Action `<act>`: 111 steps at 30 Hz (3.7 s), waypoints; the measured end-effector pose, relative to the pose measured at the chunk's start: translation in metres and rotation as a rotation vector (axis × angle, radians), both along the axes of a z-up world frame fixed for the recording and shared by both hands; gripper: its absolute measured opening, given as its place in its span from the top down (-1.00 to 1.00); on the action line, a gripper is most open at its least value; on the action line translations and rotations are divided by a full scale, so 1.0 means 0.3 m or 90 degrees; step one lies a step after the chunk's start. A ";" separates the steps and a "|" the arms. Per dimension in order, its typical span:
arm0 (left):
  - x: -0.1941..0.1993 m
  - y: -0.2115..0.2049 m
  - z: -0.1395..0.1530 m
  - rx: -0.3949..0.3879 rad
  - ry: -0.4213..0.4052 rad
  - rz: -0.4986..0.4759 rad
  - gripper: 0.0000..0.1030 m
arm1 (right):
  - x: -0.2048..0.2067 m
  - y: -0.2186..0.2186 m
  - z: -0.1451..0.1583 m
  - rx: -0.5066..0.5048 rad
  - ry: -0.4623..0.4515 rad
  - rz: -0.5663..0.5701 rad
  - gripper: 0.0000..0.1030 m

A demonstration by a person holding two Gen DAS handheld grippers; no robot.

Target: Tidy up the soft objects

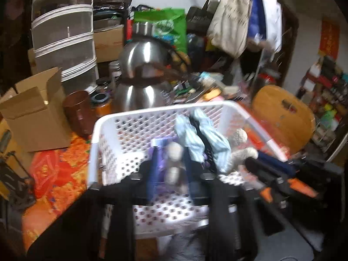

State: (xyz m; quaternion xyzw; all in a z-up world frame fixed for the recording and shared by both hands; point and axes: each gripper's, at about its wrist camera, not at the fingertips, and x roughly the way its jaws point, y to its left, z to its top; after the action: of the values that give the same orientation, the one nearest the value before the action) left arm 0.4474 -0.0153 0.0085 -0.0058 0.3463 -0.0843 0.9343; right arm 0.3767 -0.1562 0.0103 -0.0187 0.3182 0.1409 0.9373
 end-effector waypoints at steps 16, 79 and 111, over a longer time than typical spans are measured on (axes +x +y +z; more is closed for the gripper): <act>-0.118 0.152 -0.063 -0.014 0.011 0.024 -0.59 | -0.070 -0.061 -0.094 -0.015 0.018 -0.046 0.21; -0.654 0.262 -0.313 -0.132 0.062 -0.043 0.74 | -0.464 0.027 -0.299 0.030 0.075 0.071 0.82; -0.588 0.139 0.280 -0.111 -0.107 -0.115 0.74 | -0.510 -0.064 0.194 -0.004 -0.114 0.036 0.83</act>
State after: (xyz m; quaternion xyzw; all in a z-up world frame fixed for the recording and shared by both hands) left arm 0.2710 0.0264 0.0924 -0.0485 0.2572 -0.1982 0.9446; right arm 0.2239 -0.1753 0.0683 -0.0429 0.2330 0.1640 0.9576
